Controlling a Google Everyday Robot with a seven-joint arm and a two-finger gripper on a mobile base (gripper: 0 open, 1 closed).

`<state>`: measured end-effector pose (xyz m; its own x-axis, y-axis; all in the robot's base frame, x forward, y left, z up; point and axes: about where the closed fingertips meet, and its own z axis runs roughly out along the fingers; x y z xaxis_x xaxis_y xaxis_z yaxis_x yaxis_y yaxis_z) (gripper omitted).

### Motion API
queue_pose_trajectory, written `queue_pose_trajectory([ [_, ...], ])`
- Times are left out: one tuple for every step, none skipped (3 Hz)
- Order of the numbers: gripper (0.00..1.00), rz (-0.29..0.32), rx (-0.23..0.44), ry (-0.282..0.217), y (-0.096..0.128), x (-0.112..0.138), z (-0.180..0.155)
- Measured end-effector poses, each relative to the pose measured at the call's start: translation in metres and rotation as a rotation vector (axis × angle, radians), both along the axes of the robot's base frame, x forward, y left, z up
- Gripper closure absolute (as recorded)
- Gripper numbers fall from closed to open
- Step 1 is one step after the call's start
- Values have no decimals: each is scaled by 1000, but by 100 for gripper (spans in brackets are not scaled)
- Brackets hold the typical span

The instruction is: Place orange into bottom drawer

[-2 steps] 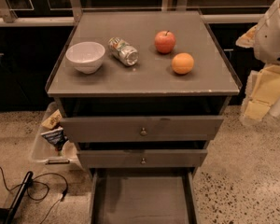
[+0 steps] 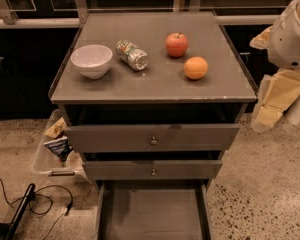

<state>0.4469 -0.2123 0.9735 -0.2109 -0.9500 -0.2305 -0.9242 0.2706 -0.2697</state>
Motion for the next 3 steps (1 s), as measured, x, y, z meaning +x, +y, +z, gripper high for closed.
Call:
queue_pose_trajectory([
  [0,26,64,-46,9,33,-11],
  [0,41,157,-74,16,76,-25],
  [0,55,242,-117,14,118,-34],
])
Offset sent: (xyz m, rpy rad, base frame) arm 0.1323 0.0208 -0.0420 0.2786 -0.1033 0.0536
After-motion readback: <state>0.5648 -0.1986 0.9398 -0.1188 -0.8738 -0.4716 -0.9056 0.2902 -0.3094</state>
